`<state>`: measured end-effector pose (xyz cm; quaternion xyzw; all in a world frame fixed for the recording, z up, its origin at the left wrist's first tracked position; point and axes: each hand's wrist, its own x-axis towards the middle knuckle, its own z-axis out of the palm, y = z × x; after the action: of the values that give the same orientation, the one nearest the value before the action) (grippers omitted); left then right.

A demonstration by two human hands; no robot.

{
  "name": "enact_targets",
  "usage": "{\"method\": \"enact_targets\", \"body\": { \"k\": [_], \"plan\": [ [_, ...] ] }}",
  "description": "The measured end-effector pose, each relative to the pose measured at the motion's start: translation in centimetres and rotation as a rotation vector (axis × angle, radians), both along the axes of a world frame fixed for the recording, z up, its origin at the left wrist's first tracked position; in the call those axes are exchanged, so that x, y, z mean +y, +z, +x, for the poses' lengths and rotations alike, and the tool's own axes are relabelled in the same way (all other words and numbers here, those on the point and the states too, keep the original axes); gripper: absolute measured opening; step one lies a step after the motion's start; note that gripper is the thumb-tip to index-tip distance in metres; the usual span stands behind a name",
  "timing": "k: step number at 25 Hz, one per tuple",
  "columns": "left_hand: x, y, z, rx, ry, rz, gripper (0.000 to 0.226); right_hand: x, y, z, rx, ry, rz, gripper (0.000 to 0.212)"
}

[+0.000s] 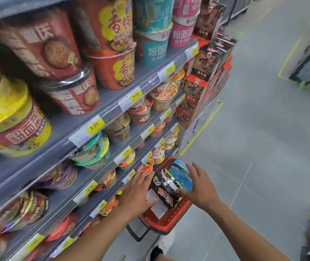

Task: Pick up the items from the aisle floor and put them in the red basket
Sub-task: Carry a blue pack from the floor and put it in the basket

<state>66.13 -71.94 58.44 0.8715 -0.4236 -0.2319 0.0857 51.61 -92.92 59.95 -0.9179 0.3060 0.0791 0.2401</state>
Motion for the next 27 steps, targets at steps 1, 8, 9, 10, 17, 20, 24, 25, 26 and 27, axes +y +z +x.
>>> {"method": "enact_targets", "body": {
  "k": [1, 8, 9, 10, 17, 20, 24, 25, 26, 27],
  "plan": [
    [0.8, 1.0, -0.6, -0.022, 0.016, -0.034, 0.099, 0.4, 1.3, -0.1, -0.018, 0.017, -0.027, 0.112],
    [8.0, 8.1, -4.4, -0.233, 0.184, -0.167, 0.103, 5.6, 9.0, -0.8, -0.160, 0.233, -0.162, 0.111],
    [8.7, 9.0, -4.8, -0.244, 0.207, -0.181, 0.103, 5.8, 9.7, -0.7, -0.173, 0.262, -0.176, 0.111],
    [9.3, 9.8, -5.2, -0.253, 0.226, -0.190, 0.104, 5.8, 10.1, -0.7, -0.188, 0.286, -0.187, 0.112],
    [12.3, 12.3, -11.0, -0.319, 0.554, -0.284, 0.104, 6.5, 13.8, 0.0, -0.295, 0.577, -0.182, 0.120],
    [12.5, 12.3, -13.7, -0.375, 0.627, -0.277, 0.104, 7.5, 14.6, 0.0, -0.304, 0.674, -0.201, 0.112],
    [13.9, 11.2, -17.8, -0.416, 0.756, -0.278, 0.103, 9.9, 14.7, -0.8, -0.308, 0.827, -0.178, 0.113],
    [14.8, 11.0, -18.8, -0.421, 0.794, -0.272, 0.102, 10.9, 14.6, -0.9, -0.321, 0.863, -0.174, 0.112],
    [15.7, 11.0, -19.6, -0.434, 0.830, -0.266, 0.102, 11.8, 14.4, -0.8, -0.329, 0.890, -0.162, 0.110],
    [16.8, 11.1, -20.6, -0.451, 0.867, -0.252, 0.101, 13.1, 14.3, -0.8, -0.328, 0.925, -0.147, 0.109]
  ]
}}
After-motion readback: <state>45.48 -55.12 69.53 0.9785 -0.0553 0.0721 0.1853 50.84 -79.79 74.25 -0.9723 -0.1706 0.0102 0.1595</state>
